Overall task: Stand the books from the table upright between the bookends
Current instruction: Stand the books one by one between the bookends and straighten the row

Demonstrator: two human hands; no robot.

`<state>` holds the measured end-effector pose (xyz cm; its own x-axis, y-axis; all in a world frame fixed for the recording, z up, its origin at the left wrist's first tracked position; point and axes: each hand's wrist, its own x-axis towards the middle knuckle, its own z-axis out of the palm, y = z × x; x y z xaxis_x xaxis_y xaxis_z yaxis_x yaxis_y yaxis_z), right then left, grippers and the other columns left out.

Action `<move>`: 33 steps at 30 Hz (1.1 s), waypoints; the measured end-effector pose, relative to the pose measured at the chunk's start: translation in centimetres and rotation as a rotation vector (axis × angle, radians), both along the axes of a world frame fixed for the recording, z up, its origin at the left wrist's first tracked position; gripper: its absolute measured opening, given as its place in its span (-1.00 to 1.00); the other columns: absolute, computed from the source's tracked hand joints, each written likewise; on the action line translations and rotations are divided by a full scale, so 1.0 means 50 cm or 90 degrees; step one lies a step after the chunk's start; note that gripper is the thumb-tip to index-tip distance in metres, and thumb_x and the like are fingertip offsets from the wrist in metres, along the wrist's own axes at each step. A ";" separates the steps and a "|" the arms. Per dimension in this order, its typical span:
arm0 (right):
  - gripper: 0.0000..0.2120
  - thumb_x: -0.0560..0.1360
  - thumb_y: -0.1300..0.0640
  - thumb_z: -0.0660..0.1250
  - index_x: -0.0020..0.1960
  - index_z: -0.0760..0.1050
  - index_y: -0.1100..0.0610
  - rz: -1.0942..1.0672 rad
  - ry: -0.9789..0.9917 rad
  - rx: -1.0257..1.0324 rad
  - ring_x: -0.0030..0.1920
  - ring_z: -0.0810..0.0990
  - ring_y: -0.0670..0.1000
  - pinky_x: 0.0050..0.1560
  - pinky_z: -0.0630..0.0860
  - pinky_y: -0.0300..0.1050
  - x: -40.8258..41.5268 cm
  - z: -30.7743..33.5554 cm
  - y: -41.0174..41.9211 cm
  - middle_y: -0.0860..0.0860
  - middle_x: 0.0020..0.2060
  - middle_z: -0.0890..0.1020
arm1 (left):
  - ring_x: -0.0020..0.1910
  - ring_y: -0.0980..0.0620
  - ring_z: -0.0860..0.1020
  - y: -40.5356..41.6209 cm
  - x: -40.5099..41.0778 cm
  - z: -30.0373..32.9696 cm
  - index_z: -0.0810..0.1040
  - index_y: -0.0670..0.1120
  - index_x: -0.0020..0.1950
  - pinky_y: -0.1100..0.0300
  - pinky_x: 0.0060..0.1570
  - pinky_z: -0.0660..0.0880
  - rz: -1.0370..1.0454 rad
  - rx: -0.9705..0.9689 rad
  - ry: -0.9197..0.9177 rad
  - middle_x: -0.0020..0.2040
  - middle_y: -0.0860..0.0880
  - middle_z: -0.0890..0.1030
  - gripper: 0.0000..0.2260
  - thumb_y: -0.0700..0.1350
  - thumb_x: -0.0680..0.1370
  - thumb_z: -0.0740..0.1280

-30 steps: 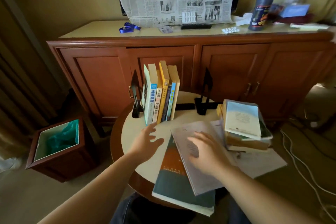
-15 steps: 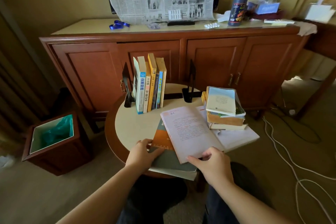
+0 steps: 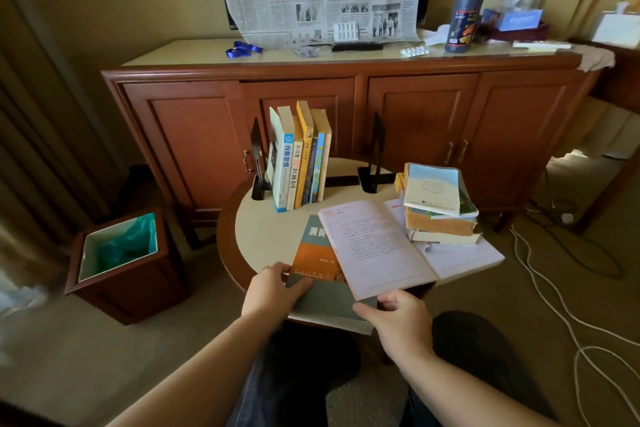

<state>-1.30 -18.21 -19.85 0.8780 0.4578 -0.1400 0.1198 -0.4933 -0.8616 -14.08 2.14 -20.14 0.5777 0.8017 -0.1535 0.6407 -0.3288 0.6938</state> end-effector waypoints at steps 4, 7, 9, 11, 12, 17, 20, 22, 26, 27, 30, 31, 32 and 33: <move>-0.75 0.29 0.01 0.69 -0.29 0.60 -0.08 -0.001 0.010 0.043 -0.14 0.66 -0.13 -0.05 0.59 -0.08 -0.036 -0.018 0.033 -0.20 -0.29 0.67 | -0.05 0.19 0.56 0.013 -0.049 0.002 0.56 0.05 0.30 0.35 -0.19 0.47 0.026 0.016 -0.013 0.11 0.13 0.58 -0.57 0.23 0.53 0.47; -0.87 0.35 -0.02 0.63 -0.14 0.73 -0.07 0.021 -0.003 0.060 -0.14 0.68 -0.13 -0.05 0.59 -0.10 -0.065 -0.030 0.061 -0.24 -0.28 0.70 | -0.01 0.18 0.57 0.035 -0.079 0.002 0.58 0.04 0.27 0.30 -0.10 0.54 0.048 0.036 -0.015 0.09 0.13 0.61 -0.56 0.25 0.50 0.49; -0.74 0.43 0.01 0.59 0.11 0.72 -0.03 0.043 -0.007 0.062 -0.09 0.62 -0.15 0.02 0.53 -0.15 -0.082 -0.030 0.080 -0.24 -0.14 0.71 | -0.02 0.19 0.55 0.050 -0.094 0.006 0.58 0.03 0.26 0.37 -0.16 0.47 0.059 0.043 -0.011 0.07 0.14 0.59 -0.57 0.23 0.51 0.49; -0.58 0.49 0.02 0.55 0.31 0.64 0.10 0.068 -0.012 0.049 0.08 0.61 -0.06 0.13 0.51 -0.16 -0.092 -0.031 0.106 -0.08 0.13 0.71 | -0.05 0.20 0.53 0.064 -0.106 0.010 0.57 0.02 0.29 0.42 -0.23 0.39 0.073 0.044 -0.006 0.05 0.14 0.56 -0.56 0.21 0.51 0.50; -0.52 0.51 0.00 0.53 0.37 0.59 0.13 0.079 -0.006 0.039 0.19 0.61 0.00 0.21 0.52 -0.13 -0.095 -0.032 0.120 -0.03 0.23 0.68 | -0.07 0.20 0.53 0.073 -0.112 0.010 0.58 0.02 0.30 0.41 -0.24 0.39 0.085 0.044 -0.007 0.05 0.14 0.56 -0.55 0.21 0.51 0.51; -0.45 0.53 -0.02 0.51 0.45 0.51 0.14 0.129 -0.009 0.019 0.33 0.58 0.04 0.28 0.46 -0.16 -0.091 -0.026 0.183 0.02 0.33 0.63 | -0.06 0.19 0.52 0.108 -0.141 0.006 0.57 0.01 0.29 0.35 -0.24 0.41 0.137 0.045 -0.005 0.07 0.11 0.58 -0.54 0.20 0.49 0.52; -0.48 0.51 0.01 0.51 0.45 0.54 0.06 0.158 0.008 0.014 0.21 0.63 -0.02 0.11 0.51 -0.27 -0.080 -0.020 0.221 -0.05 0.25 0.67 | -0.05 0.16 0.54 0.128 -0.148 0.004 0.53 0.01 0.27 0.31 -0.23 0.44 0.158 0.028 -0.010 0.07 0.08 0.59 -0.52 0.20 0.47 0.55; -0.50 0.48 0.00 0.49 0.41 0.57 -0.03 0.173 0.030 0.003 0.09 0.65 -0.09 -0.07 0.52 -0.33 -0.070 -0.019 0.246 -0.13 0.14 0.71 | 0.00 0.13 0.57 0.141 -0.146 0.000 0.51 0.02 0.27 0.30 -0.21 0.48 0.169 0.009 -0.014 0.12 0.06 0.60 -0.50 0.21 0.46 0.55; -0.58 0.44 0.04 0.50 0.29 0.62 -0.11 0.211 0.044 0.002 -0.06 0.64 -0.23 -0.22 0.50 -0.39 -0.045 -0.009 0.289 -0.24 -0.05 0.71 | 0.06 0.09 0.58 0.177 -0.134 -0.003 0.45 0.00 0.40 0.30 -0.21 0.50 0.199 -0.061 -0.033 0.19 0.06 0.57 -0.36 0.21 0.43 0.58; -0.59 0.43 0.04 0.53 0.26 0.62 -0.13 0.227 0.052 0.002 -0.06 0.64 -0.22 -0.20 0.52 -0.37 -0.037 -0.007 0.302 -0.23 -0.05 0.71 | 0.07 0.08 0.59 0.191 -0.129 -0.004 0.44 -0.01 0.43 0.27 -0.18 0.53 0.206 -0.086 -0.038 0.19 0.05 0.58 -0.32 0.20 0.41 0.59; -0.50 0.36 0.03 0.63 0.24 0.56 -0.14 0.289 0.077 -0.004 0.00 0.65 -0.17 -0.10 0.57 -0.24 -0.015 0.000 0.347 -0.19 0.01 0.69 | 0.09 0.04 0.60 0.222 -0.115 0.000 0.40 -0.01 0.43 0.19 -0.09 0.56 0.226 -0.167 -0.052 0.19 0.02 0.57 -0.29 0.13 0.39 0.62; -0.46 0.34 0.05 0.66 0.26 0.55 -0.09 0.304 0.093 0.004 0.00 0.64 -0.16 -0.10 0.56 -0.23 -0.007 0.002 0.362 -0.17 0.03 0.69 | 0.07 0.05 0.61 0.230 -0.112 0.004 0.42 -0.01 0.39 0.19 -0.11 0.56 0.236 -0.186 -0.057 0.16 0.03 0.58 -0.33 0.12 0.39 0.62; -0.42 0.32 0.08 0.67 0.27 0.54 -0.05 0.318 0.104 0.008 0.01 0.64 -0.16 -0.12 0.55 -0.24 0.001 0.003 0.376 -0.16 0.05 0.68 | 0.03 0.06 0.62 0.238 -0.109 0.008 0.46 -0.03 0.32 0.18 -0.12 0.58 0.246 -0.205 -0.067 0.12 0.02 0.61 -0.39 0.11 0.39 0.62; -0.39 0.30 0.10 0.69 0.28 0.52 -0.03 0.329 0.117 0.011 0.02 0.63 -0.16 -0.11 0.55 -0.23 0.009 0.003 0.390 -0.14 0.07 0.67 | -0.01 0.04 0.66 0.248 -0.107 0.013 0.53 -0.07 0.27 0.14 -0.12 0.62 0.254 -0.225 -0.084 0.08 0.00 0.66 -0.47 0.09 0.40 0.60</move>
<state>-0.85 1.27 -19.68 0.5003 0.8266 -0.2579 0.1895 -0.3951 -0.8989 -19.41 14.51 -19.51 0.2715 0.8757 -0.3992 0.5677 0.1892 0.8012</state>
